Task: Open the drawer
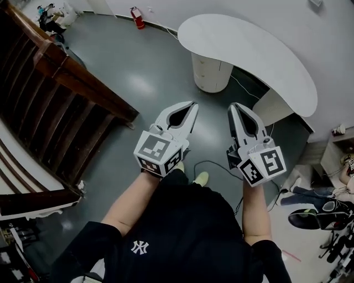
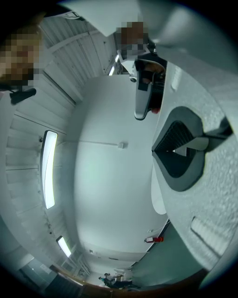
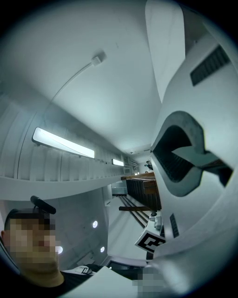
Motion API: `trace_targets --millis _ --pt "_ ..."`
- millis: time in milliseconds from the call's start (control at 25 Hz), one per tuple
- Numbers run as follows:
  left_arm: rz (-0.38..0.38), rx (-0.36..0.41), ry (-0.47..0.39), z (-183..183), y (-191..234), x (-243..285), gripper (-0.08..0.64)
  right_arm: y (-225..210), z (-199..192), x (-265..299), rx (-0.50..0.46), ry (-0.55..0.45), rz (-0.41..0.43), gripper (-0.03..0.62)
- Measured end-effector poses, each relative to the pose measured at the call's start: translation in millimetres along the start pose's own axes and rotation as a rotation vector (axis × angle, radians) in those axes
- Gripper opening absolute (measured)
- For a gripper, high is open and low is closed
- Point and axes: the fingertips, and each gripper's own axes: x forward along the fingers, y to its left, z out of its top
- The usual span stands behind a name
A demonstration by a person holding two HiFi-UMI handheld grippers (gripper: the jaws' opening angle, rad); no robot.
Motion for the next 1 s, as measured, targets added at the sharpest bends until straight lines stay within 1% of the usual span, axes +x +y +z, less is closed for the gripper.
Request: trace_targets --millis 80,240,440,640,760,1000 --pt "0.006 0.007 0.010 -5.1 1.3 -2.1 0.006 -0.2 -2.3 -0.3 0.010 -0.006 -0.003 0.014" --pt "0.010 0.012 0.022 -11.9 8.6 -13.0 0.006 13.2 -7.4 1.1 0.006 -0.010 -0.002 0.014" --pt "0.005 0.002 0.024 -15.3 24.7 0.9 0.006 0.6 -15.2 17.1 0.009 0.006 -0.025 0.014" --pt "-0.002 -0.012 0.040 -29.1 53.8 25.9 0.006 -16.0 -27.9 48.1 0.005 0.027 -0.045 0.014" --pt "-0.018 -0.032 0.052 -36.6 78.5 41.3 0.006 -23.3 -35.8 73.8 0.002 0.038 -0.053 0.014" --pt "-0.051 -0.084 0.068 -52.9 133.1 91.4 0.006 -56.1 -50.1 134.2 0.011 0.060 -0.073 0.014"
